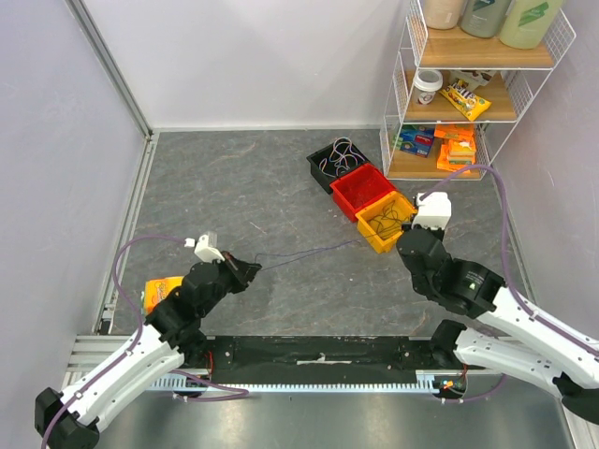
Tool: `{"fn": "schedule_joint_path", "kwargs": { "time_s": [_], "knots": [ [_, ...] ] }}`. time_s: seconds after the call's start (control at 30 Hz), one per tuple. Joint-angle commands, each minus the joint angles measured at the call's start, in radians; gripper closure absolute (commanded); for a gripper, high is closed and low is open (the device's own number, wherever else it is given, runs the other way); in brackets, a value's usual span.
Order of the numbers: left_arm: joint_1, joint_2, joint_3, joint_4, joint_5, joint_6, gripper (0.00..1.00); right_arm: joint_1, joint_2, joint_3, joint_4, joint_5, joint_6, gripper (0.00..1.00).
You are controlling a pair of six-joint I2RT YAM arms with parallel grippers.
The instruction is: Untangle the cables
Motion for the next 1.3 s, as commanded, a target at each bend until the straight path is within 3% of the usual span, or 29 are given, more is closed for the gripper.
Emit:
{"fn": "schedule_joint_path", "kwargs": {
  "time_s": [0.0, 0.2, 0.27, 0.3, 0.4, 0.53, 0.67, 0.8, 0.9, 1.0, 1.27],
  "knots": [
    [0.003, -0.009, -0.011, -0.063, -0.086, -0.018, 0.98, -0.005, 0.024, 0.018, -0.011, 0.065, 0.021, 1.0],
    [0.003, -0.013, -0.011, -0.069, -0.092, -0.019, 0.98, -0.005, 0.033, -0.005, -0.002, 0.076, 0.029, 1.0],
    [0.005, -0.009, -0.014, -0.057, -0.084, -0.012, 0.98, -0.005, 0.042, -0.013, 0.047, -0.028, -0.032, 1.0],
    [0.005, -0.004, -0.014, -0.046, -0.075, -0.002, 0.98, -0.005, 0.06, -0.02, 0.086, -0.103, -0.078, 0.97],
    [0.005, 0.023, -0.011, -0.017, -0.055, 0.016, 0.98, -0.005, 0.177, -0.037, 0.127, -0.31, -0.09, 0.74],
    [0.005, 0.057, -0.004, 0.012, -0.03, 0.033, 0.98, -0.005, 0.339, -0.045, 0.173, -0.475, -0.087, 0.49],
    [0.005, 0.06, -0.017, 0.072, 0.023, 0.07, 0.98, -0.002, 0.422, -0.03, 0.287, -0.725, -0.165, 0.41],
    [0.003, 0.056, -0.017, 0.145, 0.115, 0.148, 0.98, 0.004, 0.488, -0.056, 0.527, -1.025, -0.264, 0.34],
    [0.005, 0.062, 0.012, 0.152, 0.169, 0.201, 0.98, 0.007, 0.544, -0.031, 0.667, -1.139, -0.314, 0.3],
    [0.005, 0.086, 0.064, 0.11, 0.213, 0.255, 0.99, 0.021, 0.6, 0.003, 0.741, -1.188, -0.366, 0.29],
    [0.003, 0.139, 0.212, -0.006, 0.298, 0.324, 0.98, 0.085, 0.637, 0.061, 0.759, -1.081, -0.531, 0.26]
  ]
}}
